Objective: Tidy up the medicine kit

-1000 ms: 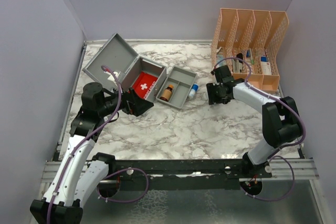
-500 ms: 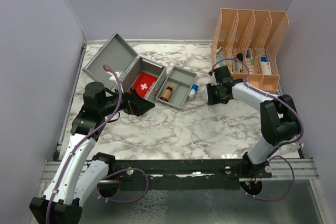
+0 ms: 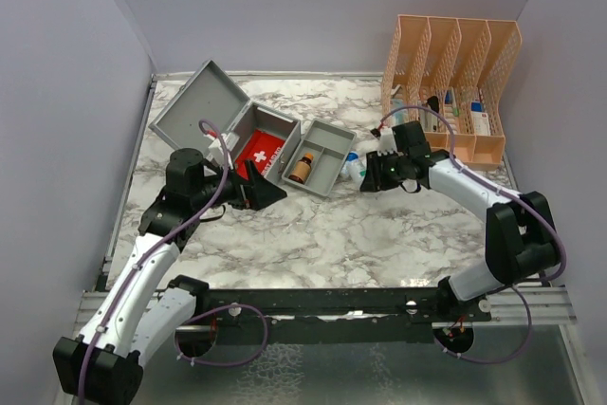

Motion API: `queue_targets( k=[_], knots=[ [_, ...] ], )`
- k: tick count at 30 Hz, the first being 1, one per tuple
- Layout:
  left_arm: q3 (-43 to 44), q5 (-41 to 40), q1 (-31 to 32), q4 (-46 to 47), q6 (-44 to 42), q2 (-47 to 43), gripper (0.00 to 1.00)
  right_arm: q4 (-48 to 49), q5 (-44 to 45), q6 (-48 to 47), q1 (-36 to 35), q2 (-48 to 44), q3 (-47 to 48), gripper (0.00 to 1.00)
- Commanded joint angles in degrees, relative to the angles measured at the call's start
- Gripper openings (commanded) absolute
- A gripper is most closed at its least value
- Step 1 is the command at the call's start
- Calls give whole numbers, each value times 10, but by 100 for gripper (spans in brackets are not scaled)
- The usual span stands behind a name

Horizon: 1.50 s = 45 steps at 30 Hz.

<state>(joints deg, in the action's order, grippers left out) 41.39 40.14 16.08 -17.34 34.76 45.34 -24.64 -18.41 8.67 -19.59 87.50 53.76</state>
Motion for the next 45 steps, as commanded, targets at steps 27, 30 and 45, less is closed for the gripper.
queue_targets(
  k=[27,30,45],
  knots=[
    [-110,-86,122,157,316,17,68,67,-308,-118,-218,-126,-12,7],
    [-116,-84,122,165,325,19,67,68,-309,-120,-218,-127,-12,7],
    [-129,-35,126,206,337,25,41,71,-305,-111,-222,-124,-7,7]
  ],
)
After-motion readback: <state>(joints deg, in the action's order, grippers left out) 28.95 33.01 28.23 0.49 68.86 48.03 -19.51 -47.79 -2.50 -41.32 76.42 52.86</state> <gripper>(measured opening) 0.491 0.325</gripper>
